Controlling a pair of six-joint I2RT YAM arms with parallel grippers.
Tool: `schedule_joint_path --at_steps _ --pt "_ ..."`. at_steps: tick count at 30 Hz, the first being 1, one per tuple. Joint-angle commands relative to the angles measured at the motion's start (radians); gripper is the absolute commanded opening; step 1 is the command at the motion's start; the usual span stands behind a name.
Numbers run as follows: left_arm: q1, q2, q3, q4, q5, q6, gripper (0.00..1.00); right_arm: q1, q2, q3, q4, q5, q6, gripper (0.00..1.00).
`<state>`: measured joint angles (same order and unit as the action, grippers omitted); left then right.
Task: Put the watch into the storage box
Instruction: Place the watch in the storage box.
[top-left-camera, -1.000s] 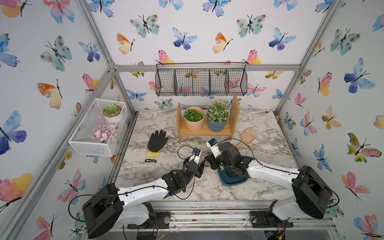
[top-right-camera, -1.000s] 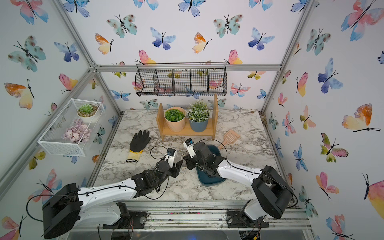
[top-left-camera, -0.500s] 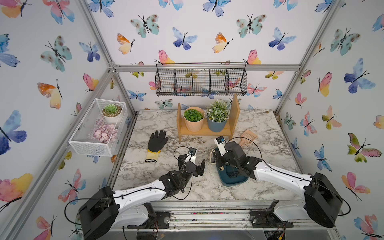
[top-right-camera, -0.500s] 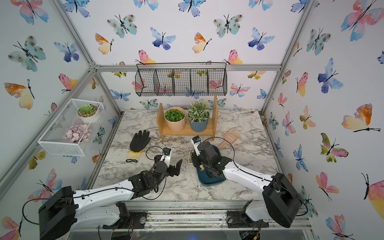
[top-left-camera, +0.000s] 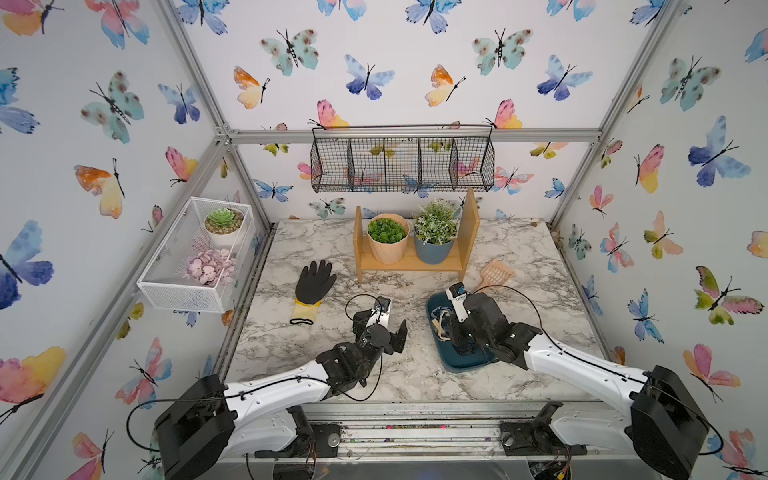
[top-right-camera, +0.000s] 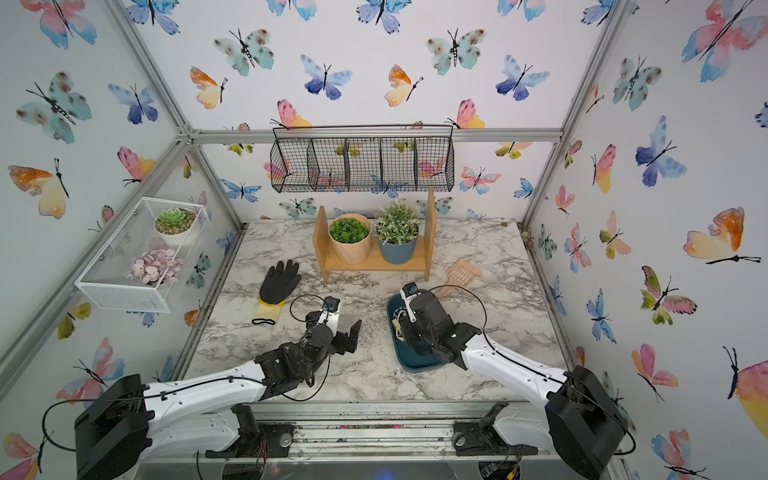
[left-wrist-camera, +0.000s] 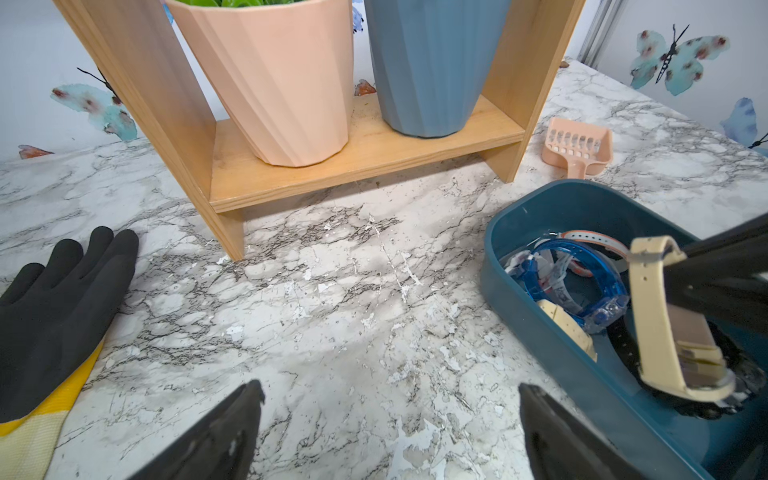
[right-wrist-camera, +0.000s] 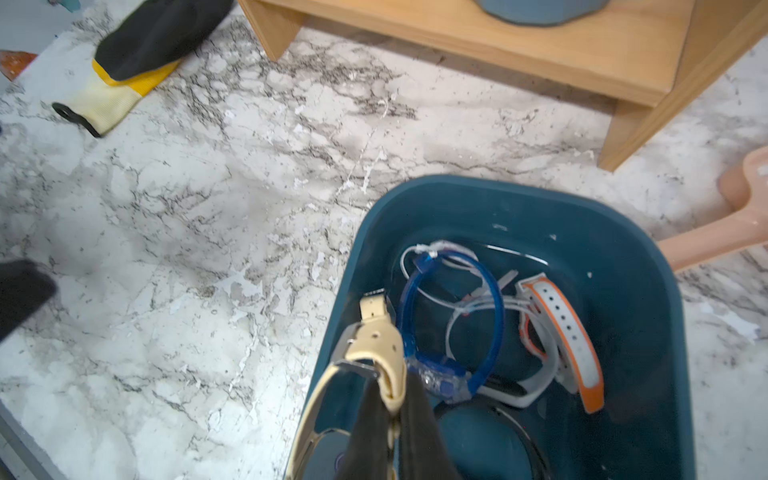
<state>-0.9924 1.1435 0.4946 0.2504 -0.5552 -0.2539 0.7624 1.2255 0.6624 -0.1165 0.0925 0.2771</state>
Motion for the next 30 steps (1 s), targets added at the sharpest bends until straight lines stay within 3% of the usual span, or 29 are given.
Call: schedule_joint_path --at_steps 1,19,25,30 --pt "0.011 -0.019 -0.011 -0.009 -0.021 -0.005 0.99 -0.003 -0.035 -0.031 -0.040 -0.030 0.027 0.02" --pt "0.041 0.002 -0.008 -0.005 -0.003 -0.001 0.99 -0.002 0.049 -0.062 -0.039 -0.114 0.034 0.04" --pt "0.057 -0.016 -0.013 -0.003 0.004 0.002 0.99 -0.002 0.054 -0.057 -0.037 -0.102 0.029 0.28" --pt "0.086 -0.030 -0.012 -0.008 0.020 0.009 0.99 -0.002 0.046 -0.041 -0.044 -0.080 0.019 0.32"
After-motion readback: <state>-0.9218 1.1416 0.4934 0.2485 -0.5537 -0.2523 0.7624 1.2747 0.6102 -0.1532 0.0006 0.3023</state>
